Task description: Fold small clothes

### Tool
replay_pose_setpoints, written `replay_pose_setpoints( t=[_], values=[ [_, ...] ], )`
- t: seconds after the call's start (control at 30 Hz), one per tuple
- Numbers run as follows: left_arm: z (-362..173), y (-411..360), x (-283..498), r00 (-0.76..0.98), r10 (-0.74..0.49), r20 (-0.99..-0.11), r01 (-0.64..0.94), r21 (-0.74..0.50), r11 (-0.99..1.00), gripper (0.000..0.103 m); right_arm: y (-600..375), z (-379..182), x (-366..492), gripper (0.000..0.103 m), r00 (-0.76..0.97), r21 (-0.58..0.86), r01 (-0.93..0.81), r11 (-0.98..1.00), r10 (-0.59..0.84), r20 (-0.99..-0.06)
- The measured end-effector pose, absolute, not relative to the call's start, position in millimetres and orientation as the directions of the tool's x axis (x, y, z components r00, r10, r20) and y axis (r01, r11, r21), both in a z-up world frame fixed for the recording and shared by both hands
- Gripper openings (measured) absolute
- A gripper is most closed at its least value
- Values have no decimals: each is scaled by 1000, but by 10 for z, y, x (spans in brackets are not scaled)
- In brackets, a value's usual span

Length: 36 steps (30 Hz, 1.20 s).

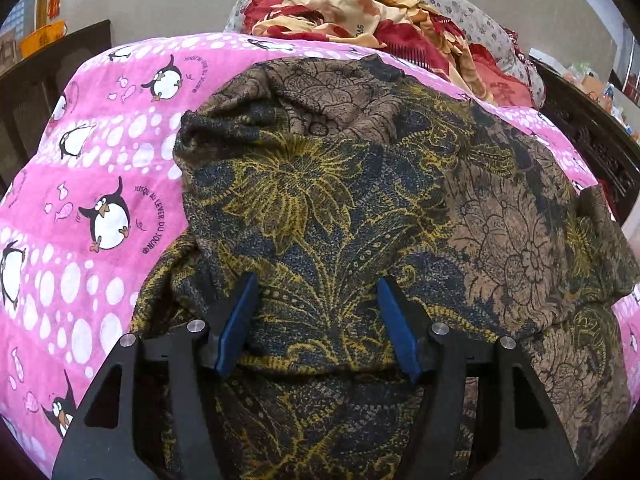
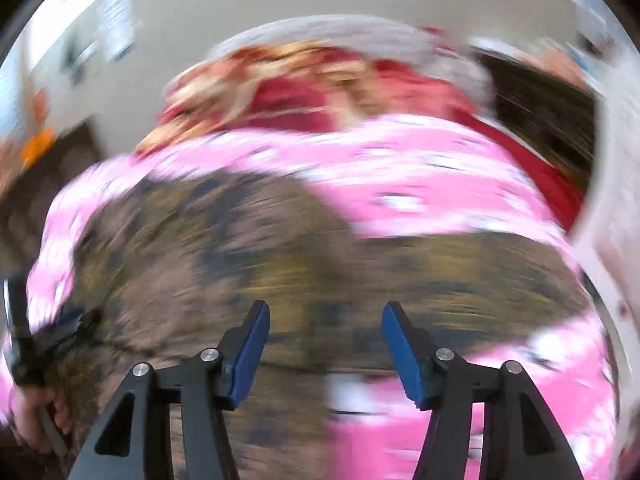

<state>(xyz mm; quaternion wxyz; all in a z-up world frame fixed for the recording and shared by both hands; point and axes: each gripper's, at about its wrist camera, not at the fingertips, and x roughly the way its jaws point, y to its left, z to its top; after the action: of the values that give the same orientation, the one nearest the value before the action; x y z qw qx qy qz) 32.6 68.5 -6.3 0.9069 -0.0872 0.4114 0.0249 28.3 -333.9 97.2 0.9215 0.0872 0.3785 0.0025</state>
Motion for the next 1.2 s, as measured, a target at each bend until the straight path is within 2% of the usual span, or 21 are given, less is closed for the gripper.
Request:
replay_pose_setpoints(
  t=[0.07,0.13,0.23,0.37,0.43,0.5,0.63,0.73,0.87,0.93,1.03,1.13,1.2],
  values=[
    [-64,678,324,660,-26,-751,-117,-137,984,63,-4098,896,198,56,726,318,220,922,62,-684],
    [-56,687,324,661,-25,-750,-117,-136,984,63,-4743,726,51,50,738,471,365,803,58,-672],
    [-69,670,304,660,-17,-751,-119,-127,985,63,-5321,428,1,44,769,670,412,617,159,-619],
    [-78,656,328,659,-11,-752,-122,-121,985,63,-5447,131,129,43,772,717,443,538,177,-611],
    [-76,654,331,658,-6,-753,-121,-114,986,63,-5479,47,197,38,796,746,419,518,187,-576],
    [-77,645,340,656,0,-755,-123,-107,987,64,-5516,25,309,35,816,751,398,526,171,-552],
    [-78,642,343,656,2,-755,-124,-105,987,64,-5564,96,414,7,789,676,414,610,130,-600],
    [-78,641,342,656,3,-755,-124,-104,987,64,-5474,467,409,6,798,583,364,726,81,-598],
    [-75,638,339,657,1,-754,-125,-107,986,64,-5549,1442,282,6,858,461,331,823,-59,-511],
    [-75,641,338,657,0,-754,-125,-108,986,64,-5565,1828,224,6,881,434,302,849,-75,-467],
    [-70,645,337,658,-6,-753,-124,-115,986,64,-5277,2271,223,6,907,369,209,906,-39,-419],
    [-71,637,341,657,-4,-754,-124,-114,986,64,-4774,2409,317,6,921,357,86,930,62,-384],
    [-68,621,354,652,-9,-758,-115,-110,987,69,-4259,2403,451,6,914,366,-24,930,168,-369]
  ],
)
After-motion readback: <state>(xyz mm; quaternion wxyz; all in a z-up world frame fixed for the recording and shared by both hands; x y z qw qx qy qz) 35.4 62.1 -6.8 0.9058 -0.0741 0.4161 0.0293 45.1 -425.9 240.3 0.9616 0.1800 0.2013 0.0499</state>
